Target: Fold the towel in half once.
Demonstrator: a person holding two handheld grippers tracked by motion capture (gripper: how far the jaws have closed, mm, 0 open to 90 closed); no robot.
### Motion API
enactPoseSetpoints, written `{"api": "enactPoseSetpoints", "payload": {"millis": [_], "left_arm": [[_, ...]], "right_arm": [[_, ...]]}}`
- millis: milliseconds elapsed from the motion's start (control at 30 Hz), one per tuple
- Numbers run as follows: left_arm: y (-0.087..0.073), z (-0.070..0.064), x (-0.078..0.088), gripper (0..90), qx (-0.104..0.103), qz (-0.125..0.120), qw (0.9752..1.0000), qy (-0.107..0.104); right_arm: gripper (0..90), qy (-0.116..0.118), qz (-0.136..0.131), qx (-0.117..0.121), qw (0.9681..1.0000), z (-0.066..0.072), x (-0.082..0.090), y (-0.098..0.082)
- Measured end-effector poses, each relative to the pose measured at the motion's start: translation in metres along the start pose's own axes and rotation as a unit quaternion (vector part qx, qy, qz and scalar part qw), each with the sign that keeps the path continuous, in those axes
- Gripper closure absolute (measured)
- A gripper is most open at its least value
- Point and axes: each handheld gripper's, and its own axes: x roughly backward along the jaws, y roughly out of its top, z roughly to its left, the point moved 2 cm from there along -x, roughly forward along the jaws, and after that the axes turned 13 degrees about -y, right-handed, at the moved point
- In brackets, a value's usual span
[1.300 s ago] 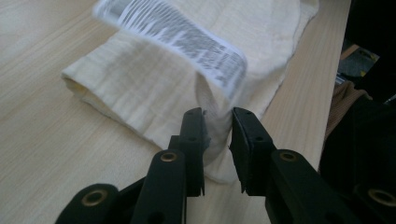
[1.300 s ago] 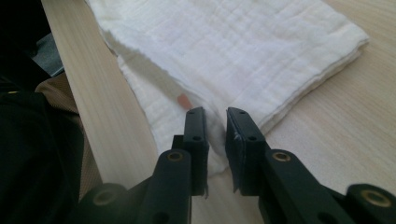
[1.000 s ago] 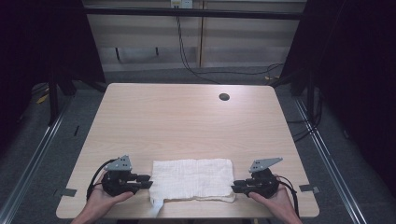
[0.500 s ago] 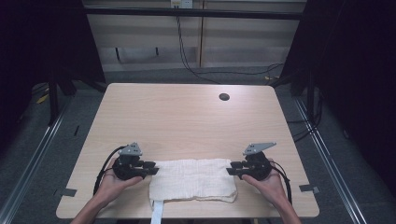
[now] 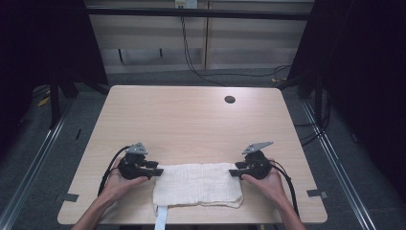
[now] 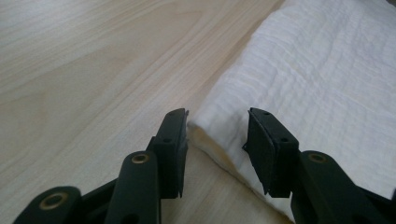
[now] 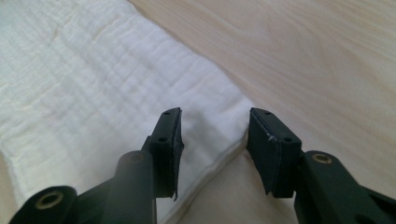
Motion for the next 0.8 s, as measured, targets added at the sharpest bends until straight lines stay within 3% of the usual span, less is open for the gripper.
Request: {"api": "enactPoseSetpoints", "payload": {"millis": [33,67,100,200,300,367,400,433,467,533,700,767,800], "left_arm": [[0.0,0.0,0.0,61.3,0.0,0.0,1.0,0.0],[0.001,0.0,-0.001,62.3,0.001,-0.005,1.0,0.0],[0.0,0.001,-0.003,63.7,0.002,-0.009,1.0,-0.004],[-0.001,0.001,-0.008,66.7,0.001,0.011,0.9999,-0.001],[0.0,0.0,-0.01,69.5,-0.006,0.014,0.9999,0.001],[0.0,0.0,-0.012,76.6,0.004,0.01,0.9999,-0.003],[0.0,0.0,-0.014,79.0,0.005,0.009,0.9999,-0.007],[0.0,0.0,-0.014,81.2,0.005,0.009,0.9999,-0.007],[0.001,-0.001,-0.016,82.7,0.004,0.008,0.9999,-0.01],[0.003,-0.003,-0.019,84.3,0.003,0.011,0.9999,-0.012],[0.007,-0.008,-0.025,84.6,-0.001,0.017,0.9998,-0.014],[0.007,-0.008,-0.026,83.1,0.008,0.008,0.9997,-0.021],[0.007,-0.007,-0.027,81.7,0.008,0.003,0.9997,-0.024]], "right_arm": [[54.7,0.0,0.0,0.0,1.0,0.0,0.0,0.0],[54.5,0.007,-0.001,0.019,0.9998,0.01,0.009,-0.004],[54.2,0.005,0.003,0.021,0.9998,0.014,0.012,-0.007],[54.3,-0.002,0.014,0.027,0.9995,0.018,0.013,-0.015],[56.4,-0.005,0.011,0.026,0.9996,0.018,0.01,-0.019],[61.5,-0.003,0.002,0.029,0.9996,0.019,0.01,-0.021],[68.4,-0.01,0.002,0.045,0.9989,0.02,0.011,-0.021],[68.4,-0.01,0.002,0.045,0.9989,0.02,0.011,-0.021],[79.2,-0.004,0.006,0.047,0.9989,0.022,0.012,-0.023],[84.0,0.0,0.005,0.044,0.999,0.02,0.013,-0.024],[85.8,-0.005,0.011,0.036,0.9993,0.014,0.018,-0.029],[85.7,-0.007,0.011,0.036,0.9993,0.011,0.021,-0.032],[81.3,-0.005,0.01,0.03,0.9995,0.008,0.024,-0.036]]}}
